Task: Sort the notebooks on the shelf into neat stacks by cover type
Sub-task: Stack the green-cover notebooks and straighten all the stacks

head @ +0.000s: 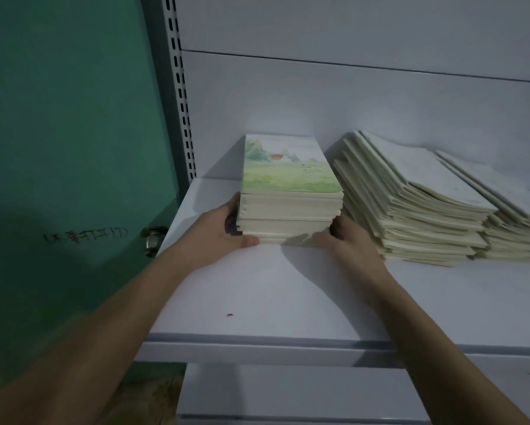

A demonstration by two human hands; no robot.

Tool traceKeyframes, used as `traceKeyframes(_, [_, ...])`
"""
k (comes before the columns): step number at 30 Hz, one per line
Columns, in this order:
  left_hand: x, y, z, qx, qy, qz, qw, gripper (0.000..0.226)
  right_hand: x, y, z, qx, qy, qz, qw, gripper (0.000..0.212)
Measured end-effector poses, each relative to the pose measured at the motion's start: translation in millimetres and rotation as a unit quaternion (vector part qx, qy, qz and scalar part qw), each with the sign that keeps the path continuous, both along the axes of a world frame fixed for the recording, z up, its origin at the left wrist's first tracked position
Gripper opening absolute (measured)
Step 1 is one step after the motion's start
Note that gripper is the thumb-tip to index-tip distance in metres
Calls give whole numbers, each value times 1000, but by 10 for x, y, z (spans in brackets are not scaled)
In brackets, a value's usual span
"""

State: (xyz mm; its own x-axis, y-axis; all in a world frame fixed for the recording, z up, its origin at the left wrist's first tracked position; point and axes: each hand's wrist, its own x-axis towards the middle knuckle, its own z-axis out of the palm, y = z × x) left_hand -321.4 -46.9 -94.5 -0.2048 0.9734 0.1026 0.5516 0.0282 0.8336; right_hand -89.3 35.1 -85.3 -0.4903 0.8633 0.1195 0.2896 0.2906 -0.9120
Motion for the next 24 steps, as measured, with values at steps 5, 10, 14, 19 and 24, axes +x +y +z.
traceKeyframes(5, [12,28,-31,-37,83,24,996,86,-83,-94,44,13,-80,-40,996,39])
traceKeyframes(10, [80,-138,119,-116,132,59,983,101,17,-251,114,63,-132,-20,989,38])
traceKeyframes(14, [502,-588,252,-41,152,212,964,70,476,-408,198,81,-99,-9,992,24])
traceKeyframes(19, [1452,-655,251,259,42,153,953,9,1123,-180,393,114,66,-141,981,28])
traceKeyframes(24, [2032,140,64,50,-63,70,994,72,1693,159,311,124,92,-263,952,22])
